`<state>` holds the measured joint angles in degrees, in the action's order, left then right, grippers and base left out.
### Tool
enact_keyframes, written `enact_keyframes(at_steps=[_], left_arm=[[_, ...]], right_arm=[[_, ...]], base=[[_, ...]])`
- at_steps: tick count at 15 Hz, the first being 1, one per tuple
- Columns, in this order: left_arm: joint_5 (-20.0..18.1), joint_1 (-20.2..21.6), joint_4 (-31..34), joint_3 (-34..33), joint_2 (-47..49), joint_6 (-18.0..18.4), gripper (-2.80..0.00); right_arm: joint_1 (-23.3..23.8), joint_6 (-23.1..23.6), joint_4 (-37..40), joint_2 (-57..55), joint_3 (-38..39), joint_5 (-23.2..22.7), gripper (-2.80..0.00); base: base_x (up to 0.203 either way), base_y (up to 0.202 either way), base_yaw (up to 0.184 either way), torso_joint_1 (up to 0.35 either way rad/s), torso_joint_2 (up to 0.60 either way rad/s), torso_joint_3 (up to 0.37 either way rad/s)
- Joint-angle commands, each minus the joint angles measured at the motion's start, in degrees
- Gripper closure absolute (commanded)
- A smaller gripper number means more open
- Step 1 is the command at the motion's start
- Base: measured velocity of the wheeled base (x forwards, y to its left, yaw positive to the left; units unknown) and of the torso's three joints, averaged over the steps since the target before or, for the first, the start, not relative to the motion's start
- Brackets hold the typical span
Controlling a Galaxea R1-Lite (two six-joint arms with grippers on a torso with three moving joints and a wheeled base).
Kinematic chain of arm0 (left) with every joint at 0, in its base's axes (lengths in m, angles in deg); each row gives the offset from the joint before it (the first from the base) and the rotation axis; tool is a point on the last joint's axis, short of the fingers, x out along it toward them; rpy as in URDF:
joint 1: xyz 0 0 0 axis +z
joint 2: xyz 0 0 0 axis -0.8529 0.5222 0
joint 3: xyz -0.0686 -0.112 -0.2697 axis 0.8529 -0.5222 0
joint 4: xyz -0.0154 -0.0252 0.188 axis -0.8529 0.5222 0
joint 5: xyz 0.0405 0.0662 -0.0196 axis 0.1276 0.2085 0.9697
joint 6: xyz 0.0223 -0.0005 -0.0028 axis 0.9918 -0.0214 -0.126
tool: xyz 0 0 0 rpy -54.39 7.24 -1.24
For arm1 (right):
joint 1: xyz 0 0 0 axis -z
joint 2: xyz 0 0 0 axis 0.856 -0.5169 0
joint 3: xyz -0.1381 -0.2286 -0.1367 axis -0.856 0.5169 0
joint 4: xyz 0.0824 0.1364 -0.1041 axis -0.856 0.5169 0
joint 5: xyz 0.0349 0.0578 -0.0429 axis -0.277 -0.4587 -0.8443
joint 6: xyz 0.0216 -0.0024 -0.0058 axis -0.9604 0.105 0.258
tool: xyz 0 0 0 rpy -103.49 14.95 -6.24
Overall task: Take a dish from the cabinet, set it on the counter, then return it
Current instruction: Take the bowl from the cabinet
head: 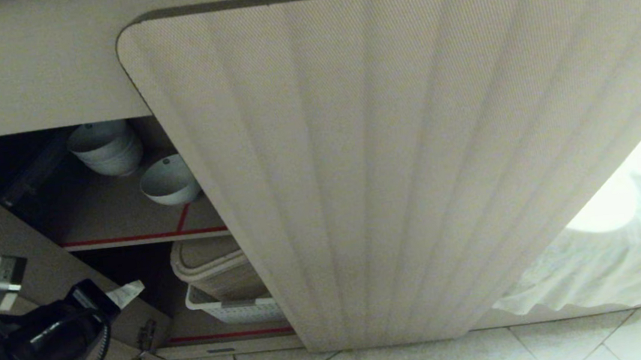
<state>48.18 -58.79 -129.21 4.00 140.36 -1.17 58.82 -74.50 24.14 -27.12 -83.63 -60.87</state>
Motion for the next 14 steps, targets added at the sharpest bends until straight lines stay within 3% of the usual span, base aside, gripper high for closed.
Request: enact_keyframes(at_steps=[1,14], left_arm=[[0.00,0.00,-0.23,-0.11,-0.26,-0.19,0.00],[1.30,0.36,0.65,-2.77,-4.50,-0.13,0.00]], right_arm=[[-0.03,0.01,0.00,0.02,0.00,0.01,0.00],[-0.04,0.01,0.00,0.02,0.00,0.01,0.00]], base=[[0.000,0.000,0.000,0.000,0.00,0.000],[0.000,0.000,0.000,0.000,0.00,0.000]])
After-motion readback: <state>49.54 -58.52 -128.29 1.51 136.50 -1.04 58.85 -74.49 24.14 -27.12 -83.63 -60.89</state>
